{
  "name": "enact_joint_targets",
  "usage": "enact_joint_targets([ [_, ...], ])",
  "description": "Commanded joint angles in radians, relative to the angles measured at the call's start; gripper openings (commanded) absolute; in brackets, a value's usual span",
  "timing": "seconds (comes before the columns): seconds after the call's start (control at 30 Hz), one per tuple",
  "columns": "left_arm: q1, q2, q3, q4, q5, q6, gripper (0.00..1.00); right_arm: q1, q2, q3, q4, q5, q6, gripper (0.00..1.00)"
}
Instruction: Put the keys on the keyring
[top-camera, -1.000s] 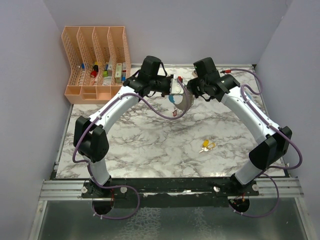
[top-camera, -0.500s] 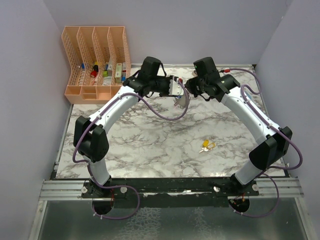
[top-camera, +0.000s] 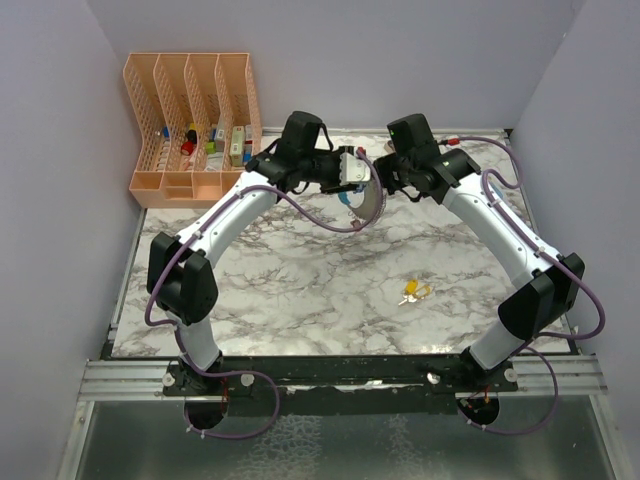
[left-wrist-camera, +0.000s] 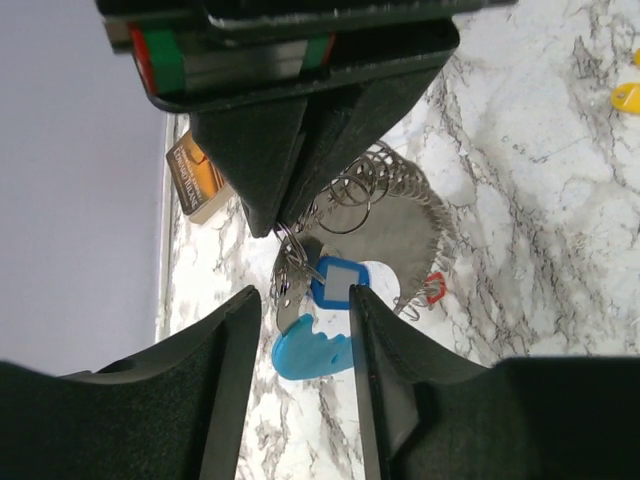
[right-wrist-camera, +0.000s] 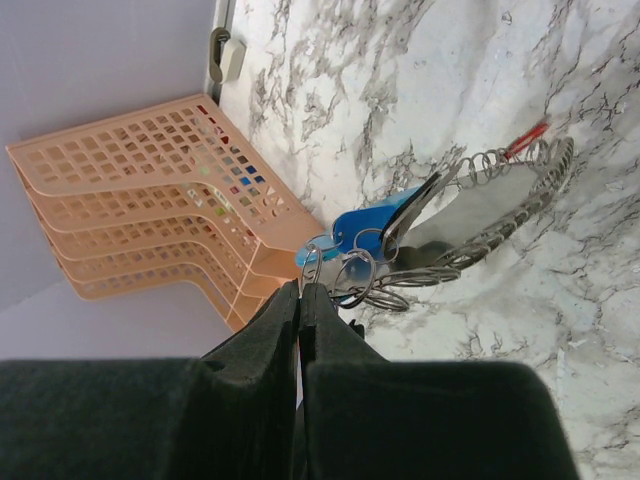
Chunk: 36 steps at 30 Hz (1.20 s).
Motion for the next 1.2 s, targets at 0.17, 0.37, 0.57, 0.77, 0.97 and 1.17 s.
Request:
enact_joint_targets([
  [0.17, -0.028, -0.029, 0.042, -0.002, 0.060, -0.110, 0.35, 0.002, -0.034, -0.001, 0.065, -0.018, 0.012, 0.01],
  [0.37, -0.033, -0.014, 0.047, 0.021, 0.037, -0.132, 0.33, 0.002, -0.034, -0.001, 0.072, -0.026, 0.012, 0.01],
  [0.57, -0.035, -0.009, 0.029, 0.085, -0.001, -0.174, 0.28, 0.002, -0.043, -0.006, 0.069, -0.024, 0.012, 0.01],
  [0.77, -0.035, -0.006, 0.034, 0.105, -0.015, -0.196, 0.17, 0.002, -0.055, -0.018, 0.072, -0.019, 0.017, 0.01],
  [0.97, -0.035, -0.012, 0.020, 0.098, -0.017, -0.197, 0.15, 0.002, -0.068, -0.033, 0.074, -0.013, 0.024, 0.01],
  [1.17, -0.035, -0.008, 0.004, 0.099, -0.047, -0.203, 0.16, 0.002, -0.070, -0.034, 0.077, -0.017, 0.024, 0.01],
])
